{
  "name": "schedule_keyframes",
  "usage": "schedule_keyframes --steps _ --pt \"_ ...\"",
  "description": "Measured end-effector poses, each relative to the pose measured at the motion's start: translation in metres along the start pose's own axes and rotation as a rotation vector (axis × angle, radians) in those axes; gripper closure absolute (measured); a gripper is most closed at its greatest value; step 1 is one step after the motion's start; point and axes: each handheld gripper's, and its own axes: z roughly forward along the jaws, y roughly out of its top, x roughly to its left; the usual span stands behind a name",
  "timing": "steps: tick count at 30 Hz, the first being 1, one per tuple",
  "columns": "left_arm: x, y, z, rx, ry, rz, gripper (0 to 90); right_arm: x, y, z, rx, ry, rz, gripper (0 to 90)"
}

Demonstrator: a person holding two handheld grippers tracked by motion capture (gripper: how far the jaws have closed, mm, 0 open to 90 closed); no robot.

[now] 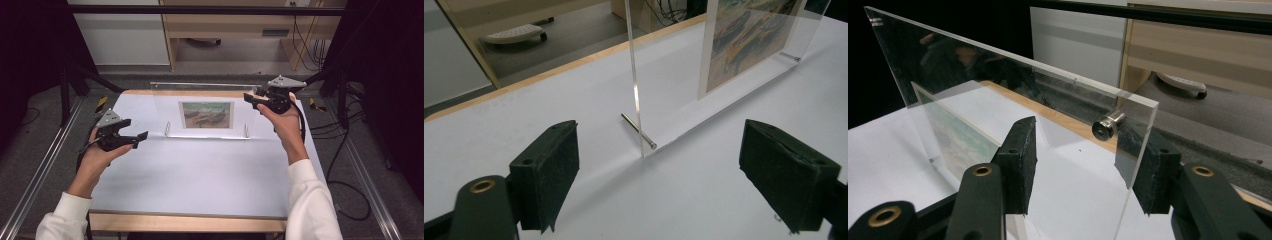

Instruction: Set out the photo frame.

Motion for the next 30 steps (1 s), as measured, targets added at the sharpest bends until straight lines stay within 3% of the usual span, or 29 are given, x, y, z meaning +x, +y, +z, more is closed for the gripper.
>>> schedule_keyframes --steps 10,30 --pt "0.006 -0.007 0.002 0.014 0.016 -0.027 16.4 -0.007 0.002 0.009 -0.001 -0.005 0.04 49.7" --pt "0.007 -0.011 0.002 0.022 0.023 -0.031 16.8 -0.011 -0.001 0.017 -0.007 -0.021 0.1 44.1"
